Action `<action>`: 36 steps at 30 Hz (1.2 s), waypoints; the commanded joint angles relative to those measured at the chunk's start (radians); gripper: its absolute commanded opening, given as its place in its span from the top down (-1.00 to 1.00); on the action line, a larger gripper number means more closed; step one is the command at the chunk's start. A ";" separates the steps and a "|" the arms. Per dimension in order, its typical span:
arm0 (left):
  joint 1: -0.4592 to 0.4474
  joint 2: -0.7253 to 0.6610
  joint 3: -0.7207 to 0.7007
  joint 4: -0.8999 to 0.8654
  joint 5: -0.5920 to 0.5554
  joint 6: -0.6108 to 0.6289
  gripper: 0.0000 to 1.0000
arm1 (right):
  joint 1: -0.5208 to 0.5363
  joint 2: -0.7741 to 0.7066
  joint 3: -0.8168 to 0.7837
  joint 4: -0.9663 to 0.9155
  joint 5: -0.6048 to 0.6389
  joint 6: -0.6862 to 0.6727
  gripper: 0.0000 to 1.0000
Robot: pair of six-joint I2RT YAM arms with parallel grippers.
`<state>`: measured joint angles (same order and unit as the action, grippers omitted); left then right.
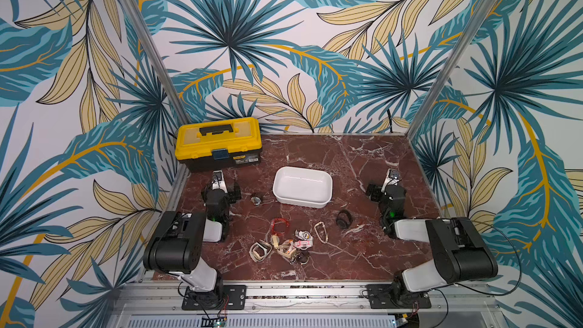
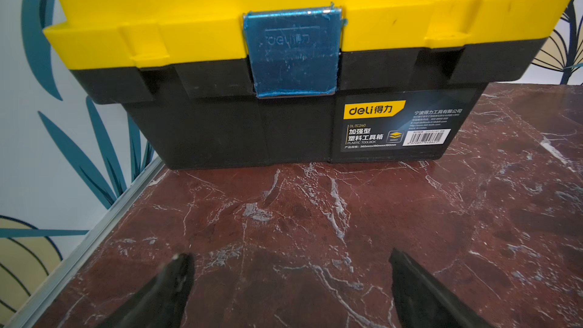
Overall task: Put the watch into the storage box
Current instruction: Pick up the watch at the center of the board.
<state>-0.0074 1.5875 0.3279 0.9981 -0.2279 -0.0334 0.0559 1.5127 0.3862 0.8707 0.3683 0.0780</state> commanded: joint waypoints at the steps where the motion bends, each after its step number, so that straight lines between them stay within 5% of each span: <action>1: -0.003 -0.012 0.027 0.022 -0.008 -0.002 -1.00 | -0.001 -0.016 -0.001 0.014 -0.003 0.010 -0.99; 18: -0.013 -0.032 0.024 0.026 -0.029 0.005 -1.00 | -0.002 -0.021 -0.009 0.033 -0.001 0.002 -0.99; 20: -0.085 -0.155 0.040 -0.082 -0.197 0.041 -1.00 | 0.014 -0.105 -0.028 0.019 0.004 -0.036 -0.99; 23: -0.158 -0.378 0.167 -0.514 -0.344 -0.068 -1.00 | 0.028 -0.304 0.106 -0.432 0.057 0.065 -0.99; 26: -0.166 -0.544 0.356 -1.077 -0.207 -0.427 -1.00 | 0.033 -0.400 0.220 -0.756 -0.042 0.210 -0.99; 29: -0.191 -0.638 0.412 -1.329 0.005 -0.633 -1.00 | 0.061 -0.446 0.232 -0.848 -0.204 0.319 -0.99; 33: -0.201 -0.715 0.479 -1.649 0.156 -0.799 -1.00 | 0.181 -0.506 0.259 -0.997 -0.156 0.357 -0.99; 36: -0.207 -0.778 0.445 -1.716 0.345 -0.926 -1.00 | 0.228 -0.539 0.265 -1.071 -0.155 0.372 -0.99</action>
<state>-0.2085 0.8379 0.7887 -0.4267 -0.0906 -0.7525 0.2584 1.0065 0.6460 -0.0238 0.2256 0.3904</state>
